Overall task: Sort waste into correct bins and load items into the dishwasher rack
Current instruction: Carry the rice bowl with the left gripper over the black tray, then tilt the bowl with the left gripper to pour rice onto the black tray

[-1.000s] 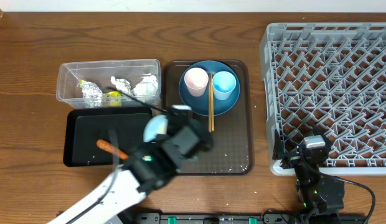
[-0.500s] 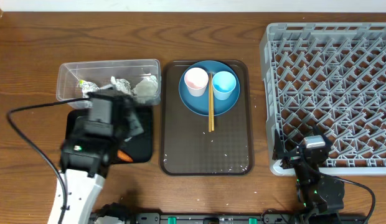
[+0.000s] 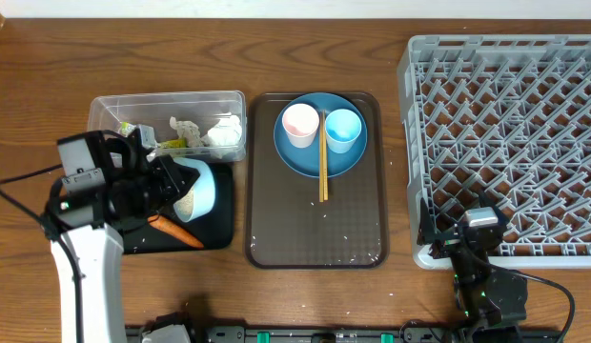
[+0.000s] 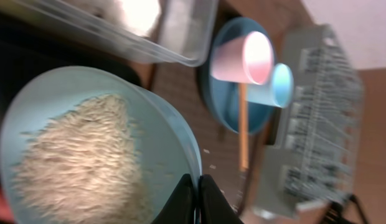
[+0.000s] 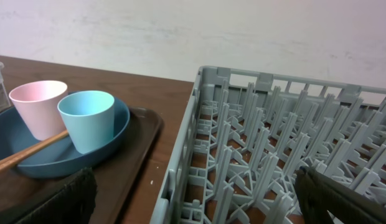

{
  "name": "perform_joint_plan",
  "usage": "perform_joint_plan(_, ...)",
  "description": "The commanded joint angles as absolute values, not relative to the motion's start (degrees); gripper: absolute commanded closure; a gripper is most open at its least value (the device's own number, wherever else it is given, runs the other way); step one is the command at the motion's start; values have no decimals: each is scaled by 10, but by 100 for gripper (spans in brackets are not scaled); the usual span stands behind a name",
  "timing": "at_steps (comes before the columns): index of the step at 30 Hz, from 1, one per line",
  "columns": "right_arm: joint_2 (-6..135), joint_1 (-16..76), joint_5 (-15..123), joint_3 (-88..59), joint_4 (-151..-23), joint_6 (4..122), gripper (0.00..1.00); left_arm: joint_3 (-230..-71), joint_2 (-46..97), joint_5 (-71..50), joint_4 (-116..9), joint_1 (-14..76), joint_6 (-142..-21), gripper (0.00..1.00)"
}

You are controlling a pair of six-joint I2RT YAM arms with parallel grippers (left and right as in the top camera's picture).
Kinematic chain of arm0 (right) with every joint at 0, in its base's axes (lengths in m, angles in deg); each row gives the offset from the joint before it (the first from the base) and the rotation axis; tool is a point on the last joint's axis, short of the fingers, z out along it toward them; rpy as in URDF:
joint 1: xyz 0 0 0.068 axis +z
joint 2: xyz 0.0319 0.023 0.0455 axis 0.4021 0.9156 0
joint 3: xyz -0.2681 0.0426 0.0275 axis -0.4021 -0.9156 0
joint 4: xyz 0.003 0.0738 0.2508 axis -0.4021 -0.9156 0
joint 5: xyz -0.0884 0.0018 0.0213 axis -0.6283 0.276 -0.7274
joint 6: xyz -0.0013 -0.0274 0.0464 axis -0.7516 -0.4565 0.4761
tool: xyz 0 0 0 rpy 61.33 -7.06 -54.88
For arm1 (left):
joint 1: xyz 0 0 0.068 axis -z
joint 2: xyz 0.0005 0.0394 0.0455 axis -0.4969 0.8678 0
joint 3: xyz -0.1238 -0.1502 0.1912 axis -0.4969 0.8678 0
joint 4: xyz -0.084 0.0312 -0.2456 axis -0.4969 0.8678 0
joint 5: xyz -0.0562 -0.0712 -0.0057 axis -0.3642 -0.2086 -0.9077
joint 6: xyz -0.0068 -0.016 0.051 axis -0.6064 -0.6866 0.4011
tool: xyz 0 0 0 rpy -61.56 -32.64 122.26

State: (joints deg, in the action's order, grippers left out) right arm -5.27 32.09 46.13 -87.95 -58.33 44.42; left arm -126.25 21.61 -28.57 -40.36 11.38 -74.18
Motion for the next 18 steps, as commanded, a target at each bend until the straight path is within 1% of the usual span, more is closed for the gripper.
perform_joint_plan(1, -56, 325, 463, -881, -586, 449, 1, -1257, 250, -413, -404, 87, -687, 94)
perform_joint_plan(9, -56, 325, 463, -881, -586, 449, 1, -1238, 321, -547, -392, 8, -600, 94)
perform_joint_plan(15, -56, 325, 463, -881, -586, 450, 1, -1205, 347, -563, -386, -41, -561, 94)
perform_joint_plan(18, -56, 325, 463, -881, -586, 450, 1, -1195, 357, -596, -387, -53, -537, 94)
